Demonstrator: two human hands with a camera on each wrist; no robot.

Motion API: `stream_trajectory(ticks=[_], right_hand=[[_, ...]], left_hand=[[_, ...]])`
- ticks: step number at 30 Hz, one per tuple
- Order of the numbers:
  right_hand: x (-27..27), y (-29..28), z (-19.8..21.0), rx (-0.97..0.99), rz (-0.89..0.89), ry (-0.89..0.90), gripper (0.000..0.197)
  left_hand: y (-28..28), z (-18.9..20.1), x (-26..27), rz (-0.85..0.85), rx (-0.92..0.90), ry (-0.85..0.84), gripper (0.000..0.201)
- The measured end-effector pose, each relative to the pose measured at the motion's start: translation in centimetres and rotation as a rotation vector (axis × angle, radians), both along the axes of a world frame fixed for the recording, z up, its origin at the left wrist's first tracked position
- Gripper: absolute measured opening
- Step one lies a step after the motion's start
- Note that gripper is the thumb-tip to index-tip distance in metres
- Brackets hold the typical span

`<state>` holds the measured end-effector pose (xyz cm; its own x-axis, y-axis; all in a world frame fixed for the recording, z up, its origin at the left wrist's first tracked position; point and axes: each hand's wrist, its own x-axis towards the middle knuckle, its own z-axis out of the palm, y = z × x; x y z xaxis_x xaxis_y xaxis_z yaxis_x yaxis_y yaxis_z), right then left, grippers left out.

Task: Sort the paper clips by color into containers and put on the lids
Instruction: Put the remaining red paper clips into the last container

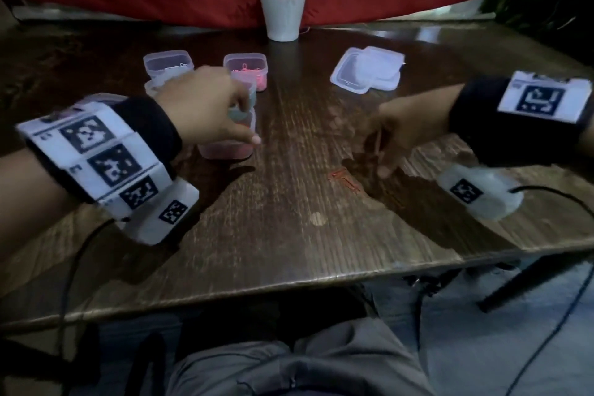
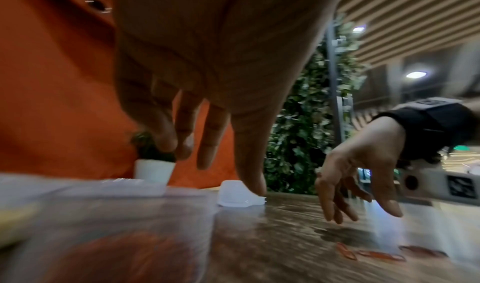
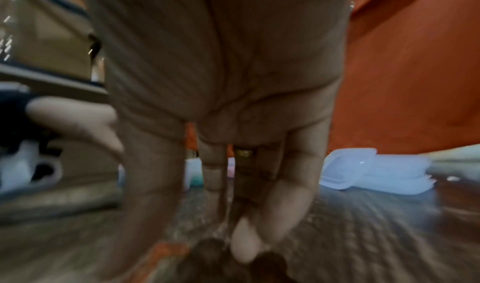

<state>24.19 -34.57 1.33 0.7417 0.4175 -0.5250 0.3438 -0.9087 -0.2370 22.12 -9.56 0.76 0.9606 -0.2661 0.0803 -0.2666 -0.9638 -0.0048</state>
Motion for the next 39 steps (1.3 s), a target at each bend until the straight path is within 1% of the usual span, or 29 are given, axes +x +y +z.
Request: stream_trajectory(ticks=[1,3,5,6,7,9,10,12,14,17,18,21,23,25,29,33,36,39], right_hand=[[-0.4,-0.6,-0.4,-0.070,0.026,-0.015,0.050],[-1.2,-1.2,-1.0,-0.104,0.073,-0.028,0.072],[-1.6,-1.6,-1.6,-0.118,0.119,-0.024,0.087],[-1.7,-1.8,-1.8,-0.156,0.140,-0.040,0.091],[-1.8,-2.0,-1.9,-0.196,0.152,-0.061,0.092],[-1.9,-2.5,-2.1,-0.212,0.159,-0.086,0.082],[-2.0,-2.7,-2.2,-0.184,0.169,-0.090,0.073],[-2.1,-3.4,-2.6,-0.092,0.217,-0.113,0.055],[-2.2,-4.1,-3.1,0.020,0.246,-0.125,0.047],[-2.2,-4.9,-3.8,0.142,0.247,-0.096,0.044],[-2.3,-5.1,-3.9,0.168,0.260,-0.097,0.043],[-2.6,-5.7,-4.2,0.234,0.294,-0.145,0.041],[-2.9,-5.9,-4.3,0.265,0.292,-0.184,0.038],[-3.2,-5.8,-4.4,0.259,0.293,-0.243,0.035],[-3.9,-5.2,-4.2,0.162,0.310,-0.331,0.035],[-4.4,-4.3,-3.6,0.053,0.316,-0.358,0.026],[-4.3,-3.5,-3.6,-0.002,0.280,-0.396,0.017],[-3.8,-2.9,-3.5,0.004,0.165,-0.355,0.016]], left_hand=[[-1.1,0.1,-0.3,-0.036,-0.010,-0.050,0.045],[-3.7,0.3,-0.7,-0.117,-0.055,-0.047,0.039],[-6.4,-0.2,-0.7,-0.176,-0.101,0.066,0.036],[-7.6,-0.6,-0.5,-0.191,-0.085,0.141,0.038],[-8.7,-1.3,-0.3,-0.194,-0.041,0.213,0.044],[-10.3,-2.5,0.3,-0.168,0.050,0.349,0.060],[-10.8,-2.9,0.6,-0.155,0.055,0.398,0.063],[-11.4,-3.5,1.0,-0.163,0.027,0.412,0.064],[-11.8,-3.8,1.2,-0.188,-0.021,0.401,0.054],[-12.0,-3.7,1.1,-0.256,-0.083,0.390,0.027],[-12.1,-3.7,1.0,-0.279,-0.091,0.386,0.022],[-12.4,-3.8,0.8,-0.313,-0.078,0.354,0.013],[-12.6,-3.9,0.7,-0.322,-0.030,0.338,0.014],[-12.6,-4.1,0.5,-0.333,0.026,0.341,0.016],[-12.3,-4.4,0.1,-0.363,0.092,0.314,0.023],[-12.2,-4.4,0.3,-0.355,0.076,0.346,0.017],[-11.8,-4.4,0.5,-0.363,0.003,0.372,0.006],[-10.2,-3.5,0.8,-0.337,-0.148,0.336,0.015]])
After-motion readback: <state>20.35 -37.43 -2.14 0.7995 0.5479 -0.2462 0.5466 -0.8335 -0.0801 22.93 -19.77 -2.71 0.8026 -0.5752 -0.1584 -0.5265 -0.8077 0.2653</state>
